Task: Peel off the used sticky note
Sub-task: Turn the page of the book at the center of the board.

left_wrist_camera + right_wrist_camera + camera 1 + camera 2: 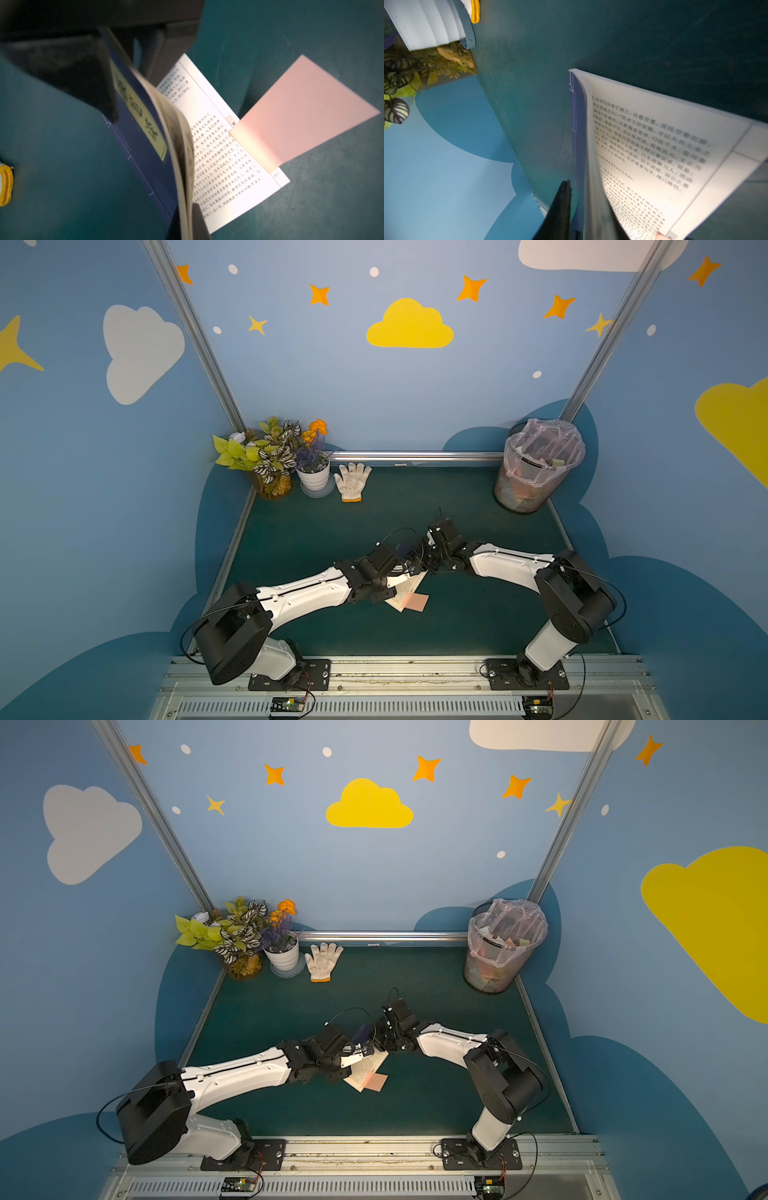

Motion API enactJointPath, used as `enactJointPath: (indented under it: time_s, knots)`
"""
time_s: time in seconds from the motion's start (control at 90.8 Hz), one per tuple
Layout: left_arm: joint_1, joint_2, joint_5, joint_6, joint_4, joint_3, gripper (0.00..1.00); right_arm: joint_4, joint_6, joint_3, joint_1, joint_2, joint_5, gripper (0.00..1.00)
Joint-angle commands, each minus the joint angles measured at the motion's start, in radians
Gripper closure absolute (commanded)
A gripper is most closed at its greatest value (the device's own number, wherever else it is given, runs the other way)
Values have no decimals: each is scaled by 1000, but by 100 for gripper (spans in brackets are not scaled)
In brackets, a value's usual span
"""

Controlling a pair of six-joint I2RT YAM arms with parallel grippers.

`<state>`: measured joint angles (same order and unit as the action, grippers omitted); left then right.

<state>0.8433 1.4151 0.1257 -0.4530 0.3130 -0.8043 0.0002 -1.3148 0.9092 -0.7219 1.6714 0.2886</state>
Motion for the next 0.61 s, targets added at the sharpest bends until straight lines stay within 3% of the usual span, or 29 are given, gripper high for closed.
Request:
enactJointPath:
  time_s: [0.0, 0.154, 0.264, 0.44, 0.595]
  knots:
    - [-61, -26, -105, 61, 30, -16, 97, -99, 82, 51, 5, -49, -26, 57]
    - [-176, -28, -296, 137, 57, -17, 97, -217, 189, 75, 11, -120, -52, 21]
    - [-249, -21, -460, 183, 64, -13, 97, -308, 258, 69, 8, -203, -93, 18]
    - [-341, 24, -613, 234, 77, -34, 97, -317, 283, -3, -32, -300, -141, 33]
    - [-409, 63, -734, 274, 85, -50, 97, -284, 282, 2, -123, -239, -173, 78]
